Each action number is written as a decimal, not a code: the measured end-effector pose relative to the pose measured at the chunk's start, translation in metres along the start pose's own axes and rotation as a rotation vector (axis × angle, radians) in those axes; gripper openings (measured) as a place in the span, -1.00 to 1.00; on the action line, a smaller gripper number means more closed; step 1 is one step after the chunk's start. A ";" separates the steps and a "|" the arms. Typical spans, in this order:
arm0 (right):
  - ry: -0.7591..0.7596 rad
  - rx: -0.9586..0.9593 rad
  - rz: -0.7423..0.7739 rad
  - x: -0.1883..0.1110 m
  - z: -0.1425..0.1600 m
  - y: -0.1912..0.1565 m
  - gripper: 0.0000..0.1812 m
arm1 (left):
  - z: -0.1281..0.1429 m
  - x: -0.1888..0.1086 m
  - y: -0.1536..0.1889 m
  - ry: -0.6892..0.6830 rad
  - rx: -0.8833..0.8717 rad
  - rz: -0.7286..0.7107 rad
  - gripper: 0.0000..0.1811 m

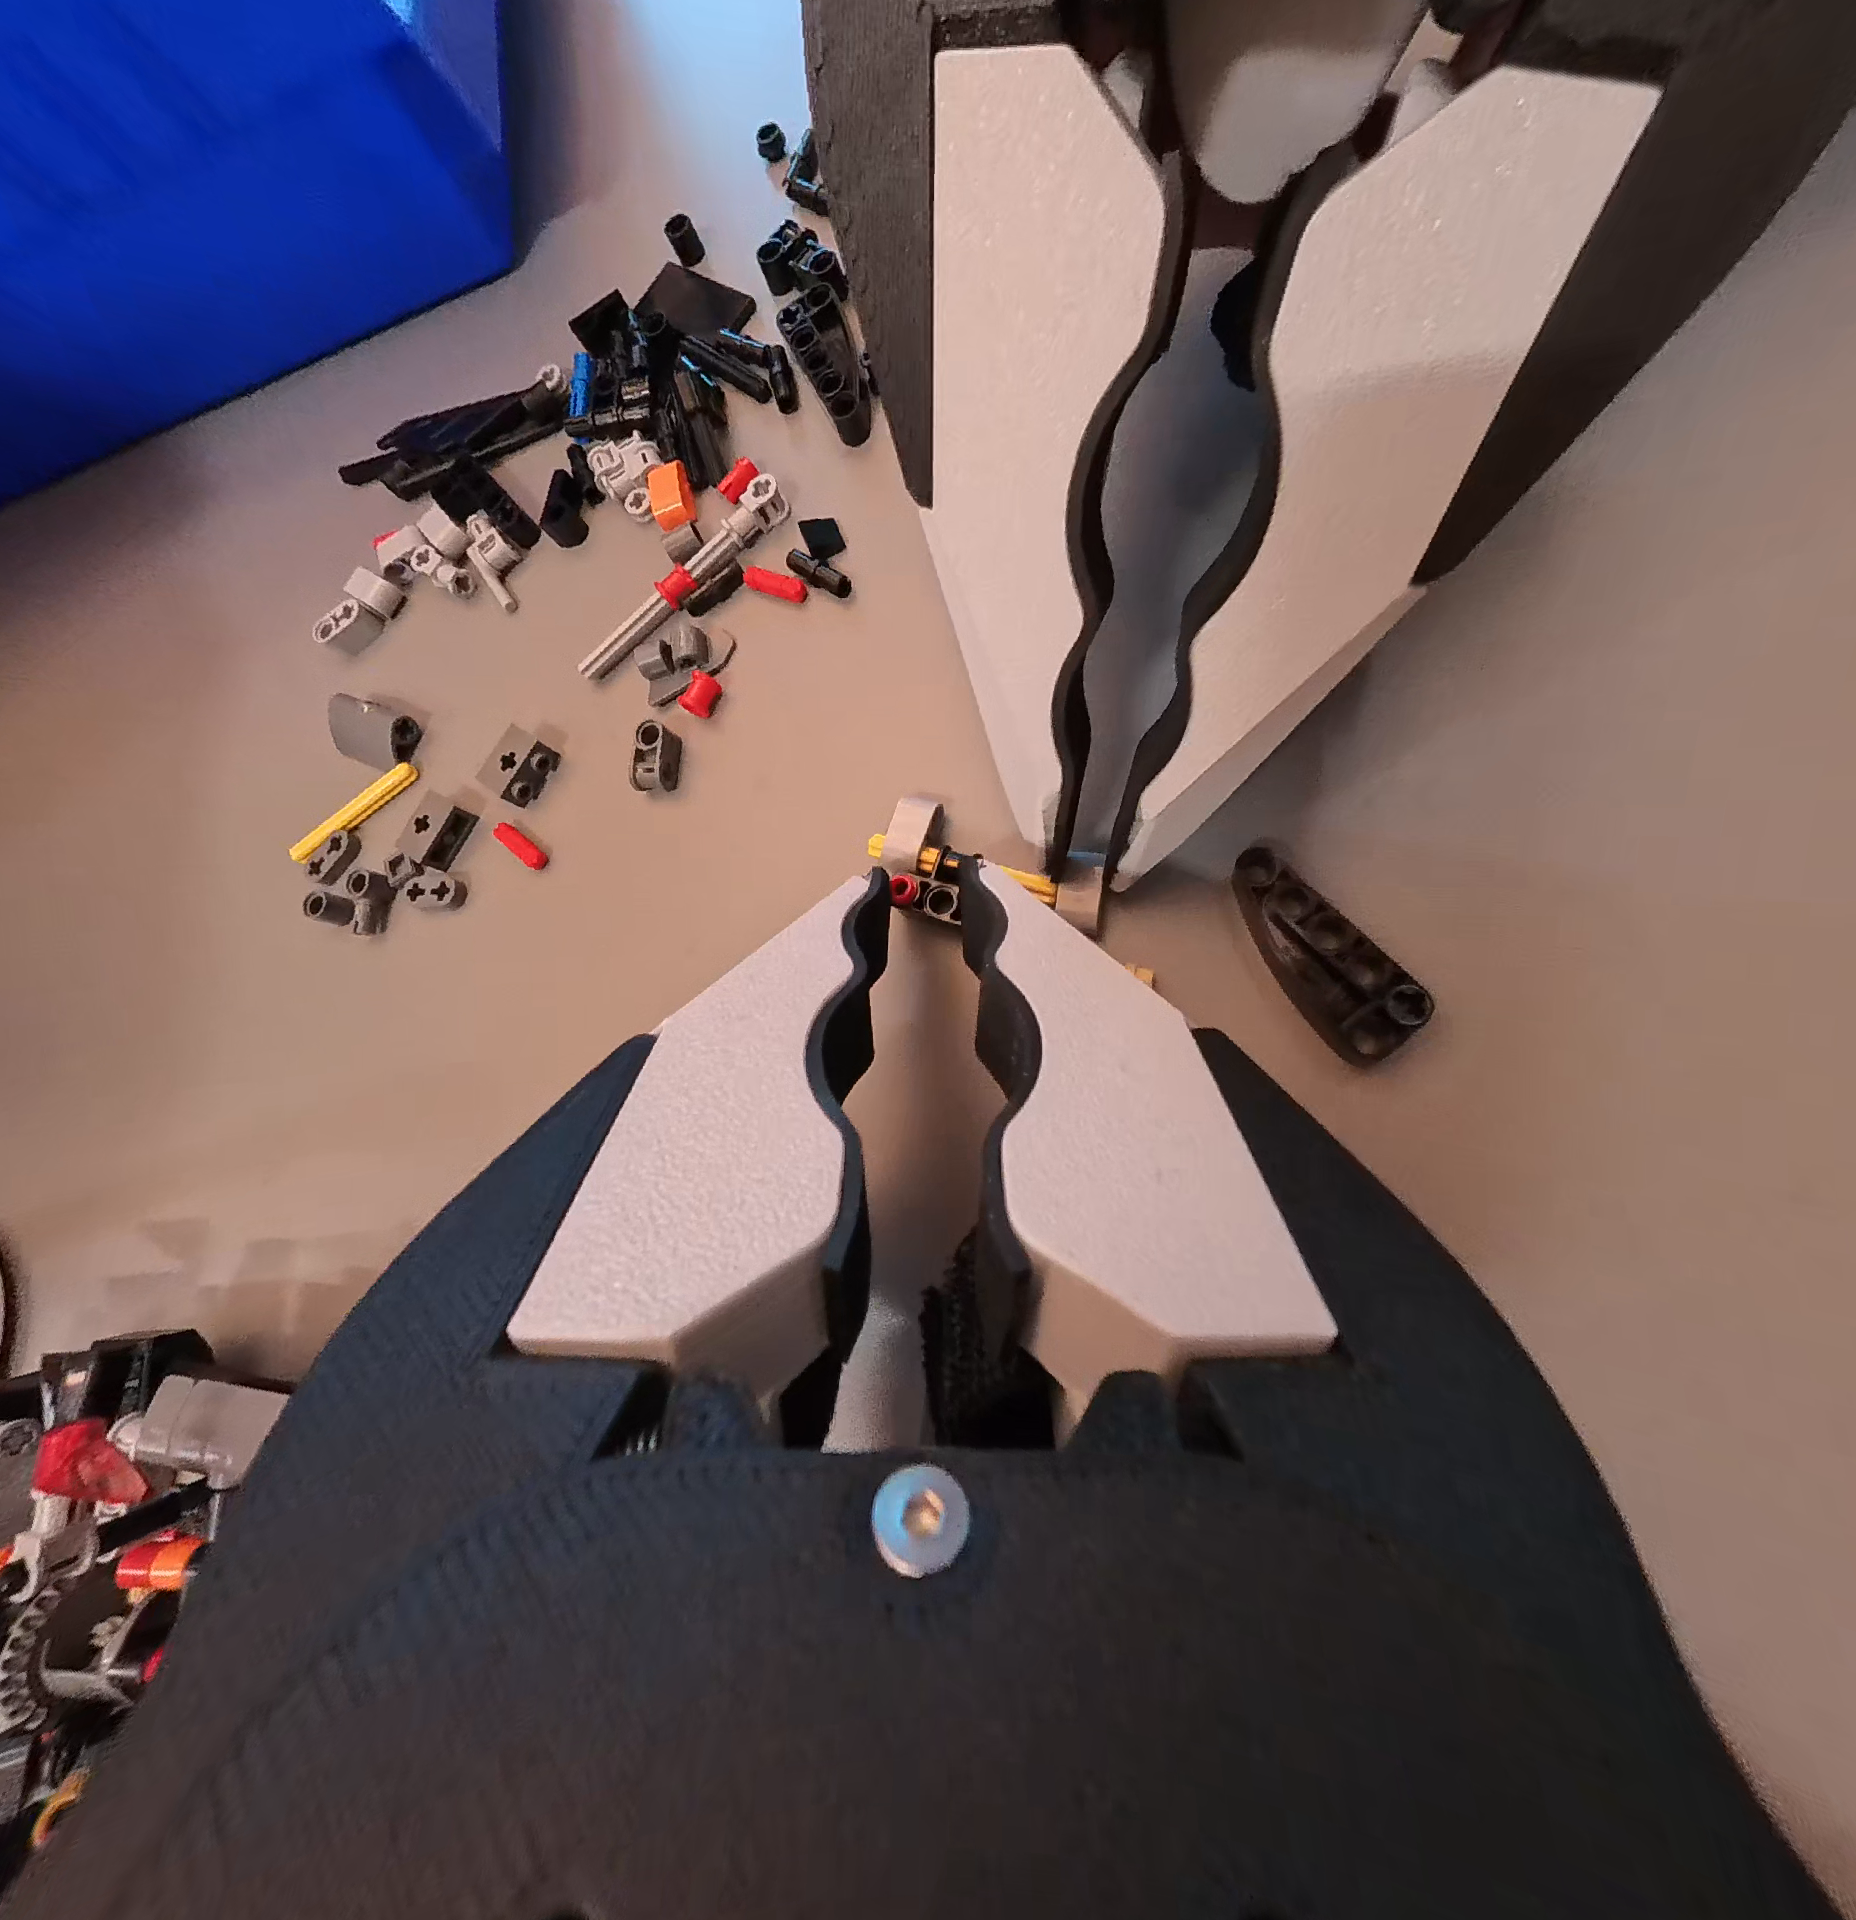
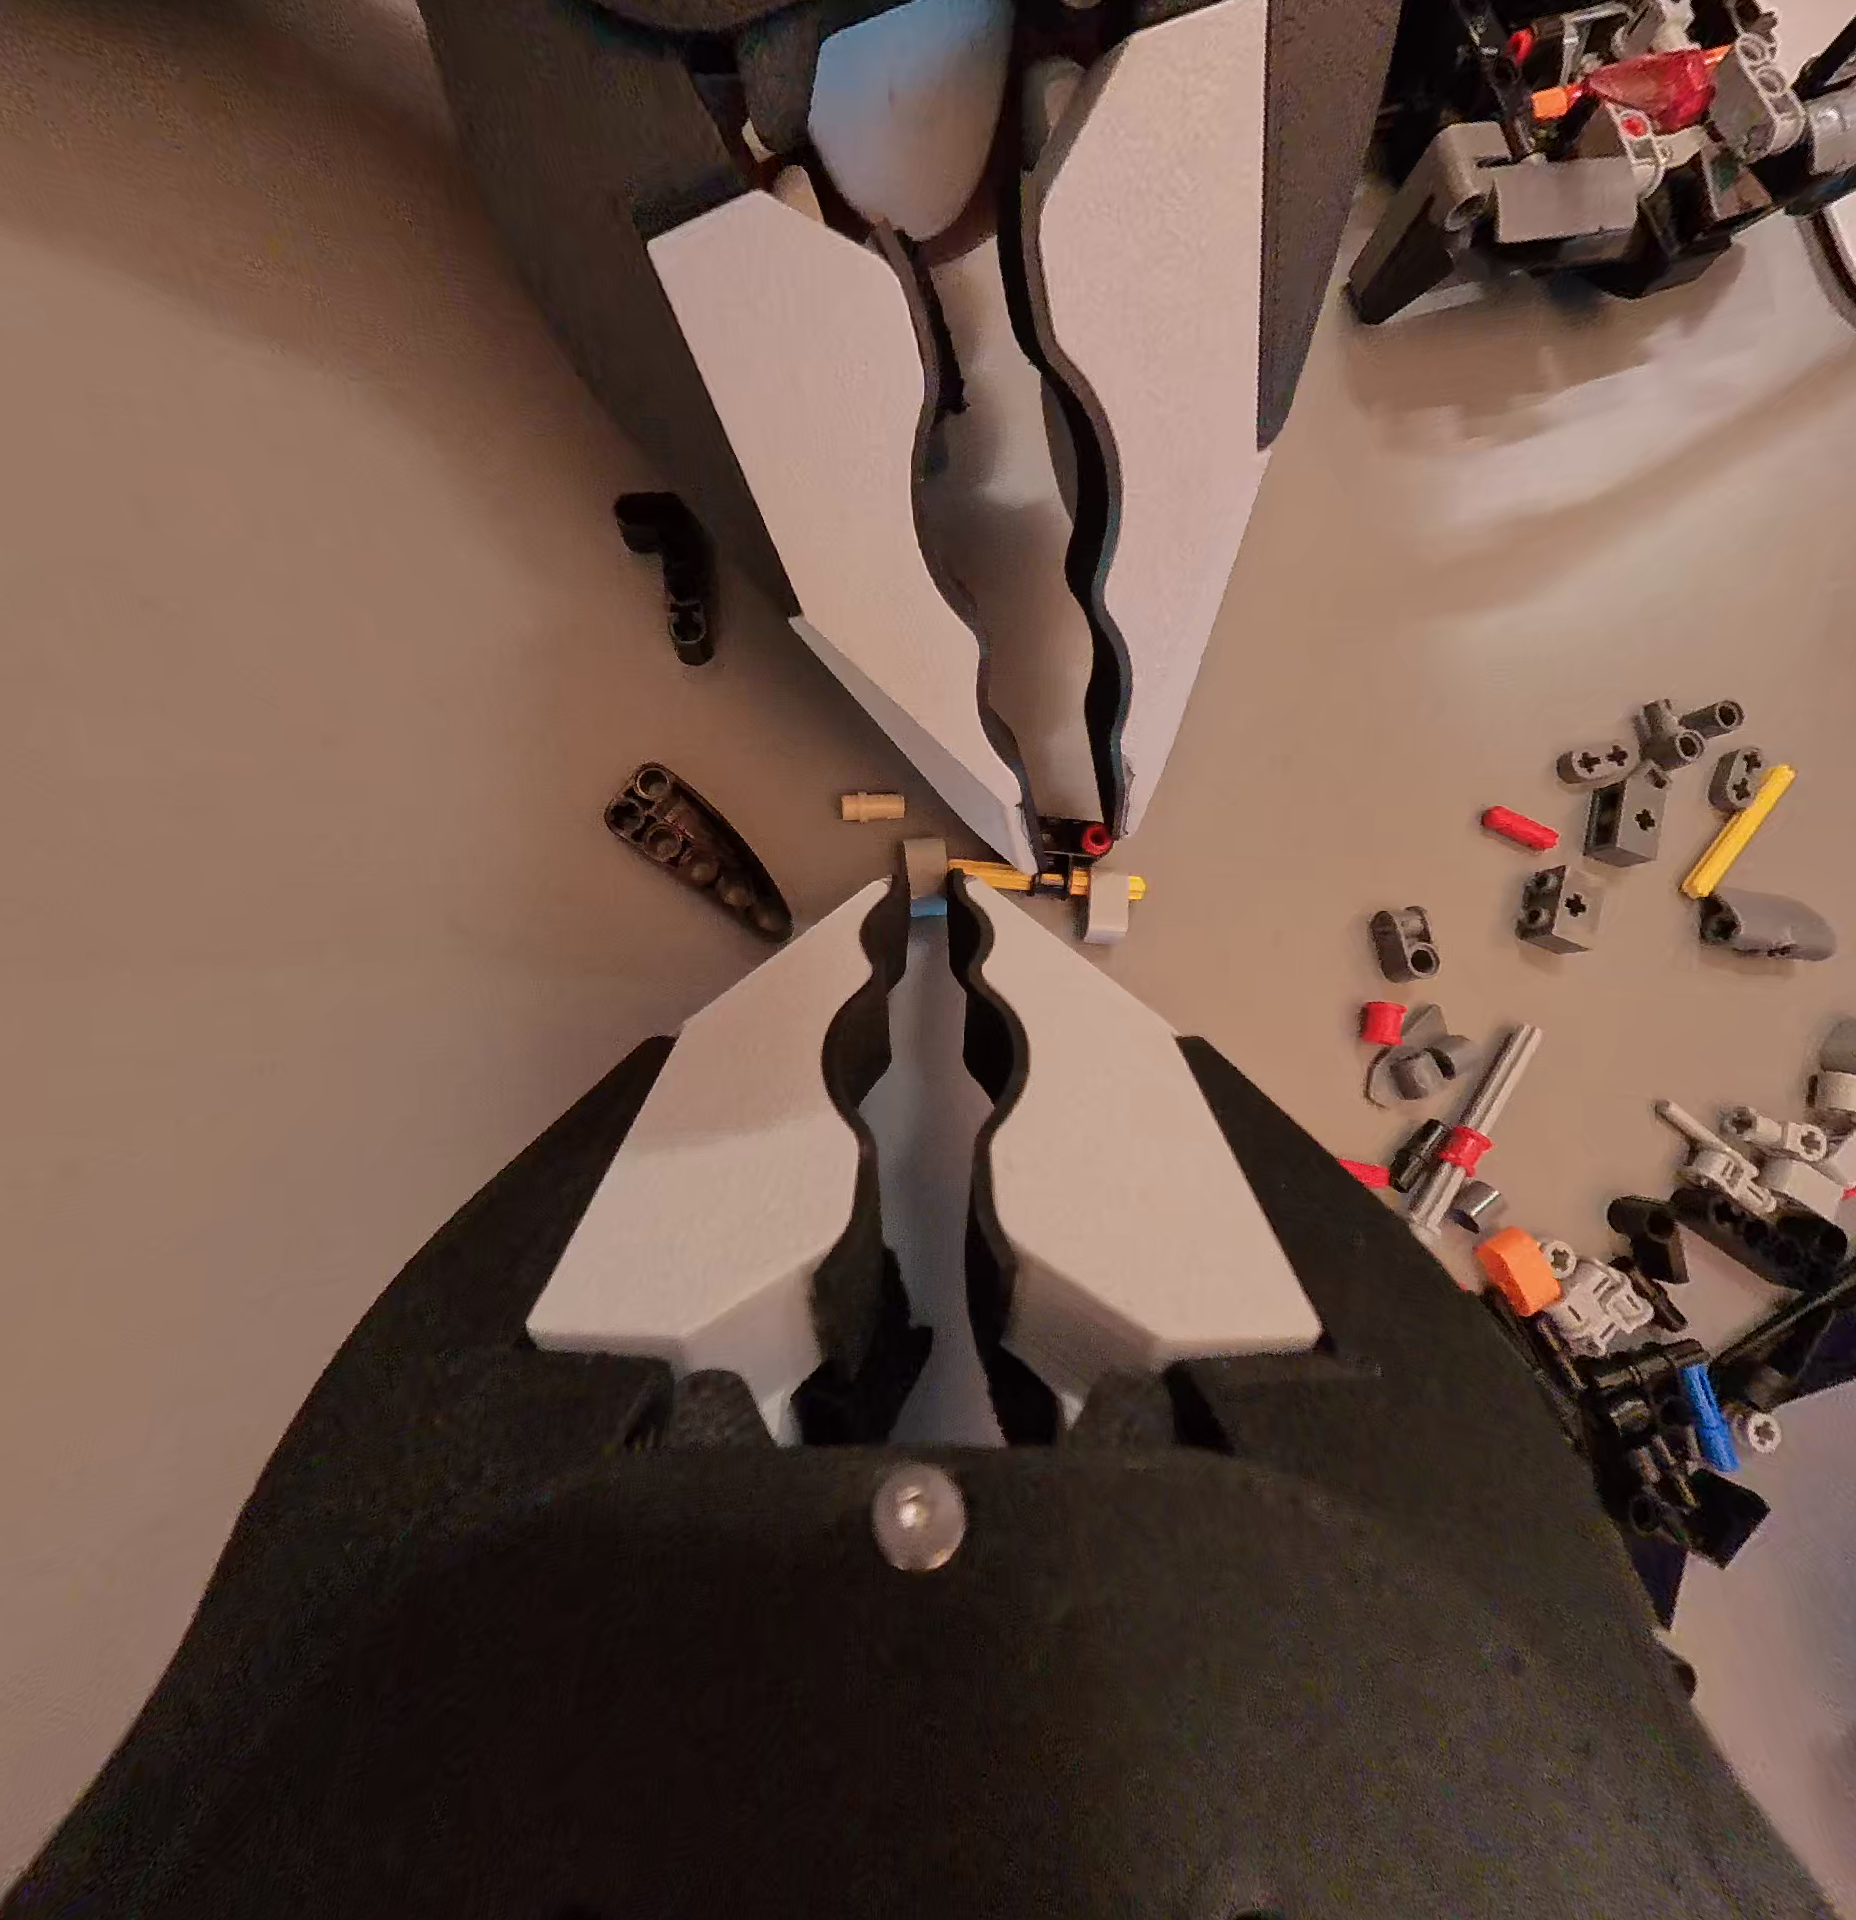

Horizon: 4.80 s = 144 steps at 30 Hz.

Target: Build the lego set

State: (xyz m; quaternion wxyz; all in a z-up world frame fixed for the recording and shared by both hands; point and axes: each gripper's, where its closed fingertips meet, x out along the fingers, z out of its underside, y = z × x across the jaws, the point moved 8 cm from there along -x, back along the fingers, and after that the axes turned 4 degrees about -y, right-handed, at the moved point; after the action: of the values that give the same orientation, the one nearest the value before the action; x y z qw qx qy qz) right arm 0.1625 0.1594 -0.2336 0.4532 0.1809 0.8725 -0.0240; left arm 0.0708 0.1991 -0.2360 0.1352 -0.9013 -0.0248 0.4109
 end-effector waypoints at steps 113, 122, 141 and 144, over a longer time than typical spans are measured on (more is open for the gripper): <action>-0.017 -0.357 0.329 0.000 0.009 -0.019 -0.95 | 0.008 0.001 -0.005 0.057 -0.056 0.137 -0.77; 0.008 -0.290 0.211 0.000 0.009 -0.008 -0.95 | 0.008 0.001 -0.004 0.055 -0.048 0.134 -0.77; 0.079 -0.070 -0.031 0.002 0.008 0.018 -0.59 | 0.008 0.001 -0.002 0.065 -0.028 0.159 -0.77; 0.073 -0.072 -0.050 0.002 0.007 0.019 -0.59 | 0.008 0.001 -0.001 0.064 -0.030 0.161 -0.77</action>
State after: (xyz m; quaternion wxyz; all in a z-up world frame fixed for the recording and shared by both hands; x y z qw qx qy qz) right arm 0.1731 0.1765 -0.2373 0.4263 0.1433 0.8931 0.0024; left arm 0.0655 0.2022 -0.2410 0.0891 -0.9149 0.0458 0.3910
